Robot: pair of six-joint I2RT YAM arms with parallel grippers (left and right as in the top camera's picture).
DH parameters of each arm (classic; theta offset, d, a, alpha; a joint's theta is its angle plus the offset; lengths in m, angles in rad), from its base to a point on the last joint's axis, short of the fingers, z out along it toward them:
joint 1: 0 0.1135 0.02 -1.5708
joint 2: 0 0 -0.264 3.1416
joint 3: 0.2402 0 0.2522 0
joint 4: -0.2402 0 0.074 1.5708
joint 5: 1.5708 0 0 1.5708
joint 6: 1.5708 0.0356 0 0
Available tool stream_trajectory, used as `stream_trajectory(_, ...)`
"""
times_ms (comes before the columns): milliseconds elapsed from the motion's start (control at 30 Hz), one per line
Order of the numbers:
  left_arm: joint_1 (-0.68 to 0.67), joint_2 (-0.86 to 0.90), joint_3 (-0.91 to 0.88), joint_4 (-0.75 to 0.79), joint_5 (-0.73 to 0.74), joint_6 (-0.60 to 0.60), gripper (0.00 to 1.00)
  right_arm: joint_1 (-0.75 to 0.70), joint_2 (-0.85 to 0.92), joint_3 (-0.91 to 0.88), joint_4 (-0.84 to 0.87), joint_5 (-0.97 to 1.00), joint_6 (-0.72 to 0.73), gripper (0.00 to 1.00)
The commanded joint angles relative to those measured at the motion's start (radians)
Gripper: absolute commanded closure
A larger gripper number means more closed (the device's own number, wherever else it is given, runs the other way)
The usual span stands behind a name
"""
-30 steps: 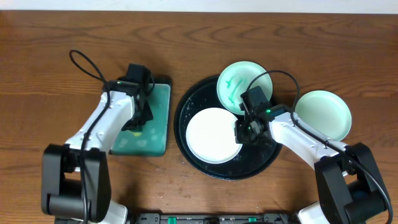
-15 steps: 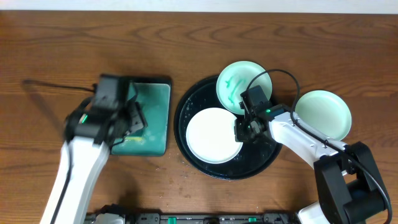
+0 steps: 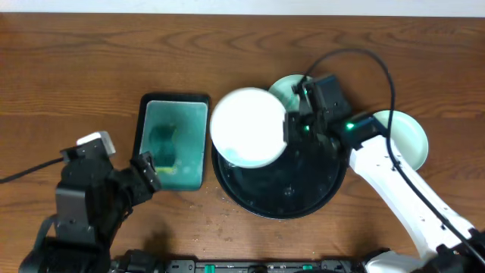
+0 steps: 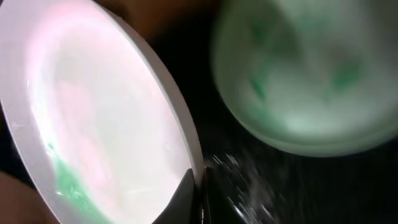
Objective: Clean dirty plates on tray and stack at the side
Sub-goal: 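Lift the scrubbed plate with the right gripper over the water tray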
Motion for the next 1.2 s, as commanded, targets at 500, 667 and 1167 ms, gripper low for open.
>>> stream_trajectory(500,0.003,-0.016,0.017,-0.003,0.006,0.006,0.2,0.374,0.274,0.074,0.56,0.43,-0.136,0.99)
stream_trajectory(667,0.003,-0.016,0.017,-0.003,0.006,0.006,0.2,0.443,0.224,0.075,0.619,0.555,-0.269,0.99)
stream_trajectory(1167,0.003,-0.016,0.017,-0.003,0.006,0.006,0.2,0.634,0.169,0.074,0.792,0.931,-0.829,0.99)
